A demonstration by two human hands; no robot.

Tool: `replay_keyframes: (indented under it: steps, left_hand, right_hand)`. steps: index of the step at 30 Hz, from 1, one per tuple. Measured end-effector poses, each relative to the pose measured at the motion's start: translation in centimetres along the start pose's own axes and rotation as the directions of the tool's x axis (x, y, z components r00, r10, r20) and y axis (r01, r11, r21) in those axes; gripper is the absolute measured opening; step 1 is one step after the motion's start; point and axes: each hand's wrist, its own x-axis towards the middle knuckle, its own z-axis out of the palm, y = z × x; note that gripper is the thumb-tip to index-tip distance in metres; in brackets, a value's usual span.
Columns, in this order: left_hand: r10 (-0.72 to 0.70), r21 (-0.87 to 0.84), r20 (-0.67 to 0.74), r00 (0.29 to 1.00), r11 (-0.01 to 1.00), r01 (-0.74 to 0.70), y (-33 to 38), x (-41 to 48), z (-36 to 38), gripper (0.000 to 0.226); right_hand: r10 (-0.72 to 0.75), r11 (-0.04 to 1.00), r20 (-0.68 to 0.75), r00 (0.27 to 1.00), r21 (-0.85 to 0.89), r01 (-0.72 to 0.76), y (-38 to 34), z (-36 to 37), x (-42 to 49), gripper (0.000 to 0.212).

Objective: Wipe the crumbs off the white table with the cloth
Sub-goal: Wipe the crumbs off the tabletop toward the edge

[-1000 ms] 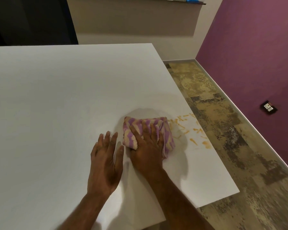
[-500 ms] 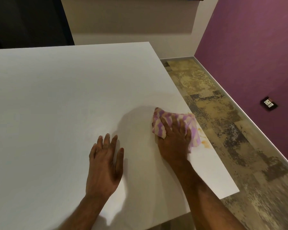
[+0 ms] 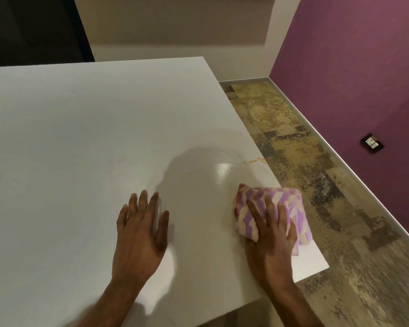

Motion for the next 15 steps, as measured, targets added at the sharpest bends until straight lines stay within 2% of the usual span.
replay_keyframes:
  steps: [4, 10, 15]
  left_hand:
    - [0.021, 0.005, 0.02, 1.0, 1.0, -0.021, 0.0, 0.0, 0.0, 0.071]
    - [0.072, 0.018, 0.052, 0.996, 0.997, -0.073, 0.2, 1.0, 0.2, 0.075]
    - [0.084, 0.06, 0.047, 0.995, 0.994, -0.087, 0.0, 1.1, 0.5, 0.072]
  right_hand:
    - [-0.126, 0.992, 0.03, 0.992, -0.011, 0.126, -1.4, 0.9, -1.9, 0.084]
    - [-0.187, 0.979, 0.125, 0.974, -0.065, 0.196, -3.8, 2.5, 0.6, 0.071]
    - [-0.237, 0.971, 0.109, 0.965, -0.012, 0.239, -5.8, 4.0, 5.1, 0.061]
